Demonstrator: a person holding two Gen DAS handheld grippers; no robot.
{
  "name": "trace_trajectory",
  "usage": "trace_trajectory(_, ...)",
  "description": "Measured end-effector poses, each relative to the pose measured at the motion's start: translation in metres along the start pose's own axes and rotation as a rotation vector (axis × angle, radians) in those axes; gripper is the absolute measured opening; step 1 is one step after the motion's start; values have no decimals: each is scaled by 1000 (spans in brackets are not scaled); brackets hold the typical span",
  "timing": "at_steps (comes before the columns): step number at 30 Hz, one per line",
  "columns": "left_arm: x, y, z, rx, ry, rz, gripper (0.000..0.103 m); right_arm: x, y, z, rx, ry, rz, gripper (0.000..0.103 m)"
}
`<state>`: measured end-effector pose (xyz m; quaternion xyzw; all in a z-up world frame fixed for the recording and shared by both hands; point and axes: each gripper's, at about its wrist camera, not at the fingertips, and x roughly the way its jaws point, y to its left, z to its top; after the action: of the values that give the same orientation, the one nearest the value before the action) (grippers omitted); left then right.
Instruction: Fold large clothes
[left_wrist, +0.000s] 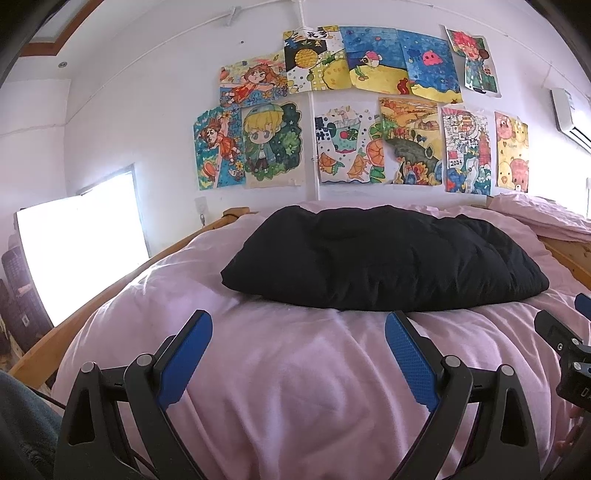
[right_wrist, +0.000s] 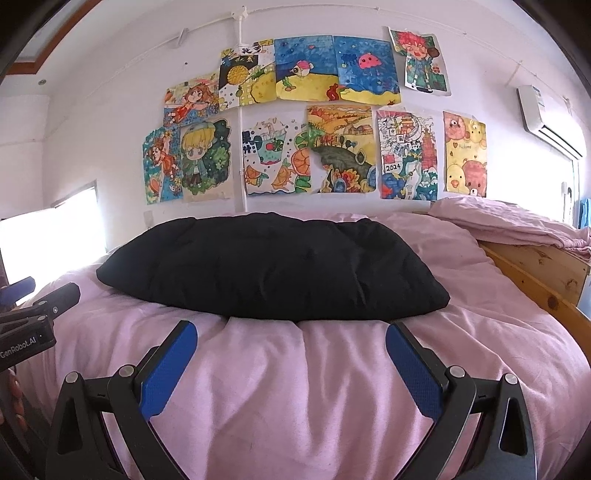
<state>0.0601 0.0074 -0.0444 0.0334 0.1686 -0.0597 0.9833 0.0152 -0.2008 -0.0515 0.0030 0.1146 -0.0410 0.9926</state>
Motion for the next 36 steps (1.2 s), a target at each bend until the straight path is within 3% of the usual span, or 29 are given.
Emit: trace_trajectory(36,1,3,0,-2,0,4,92,3,0,0,2,1,-7,103)
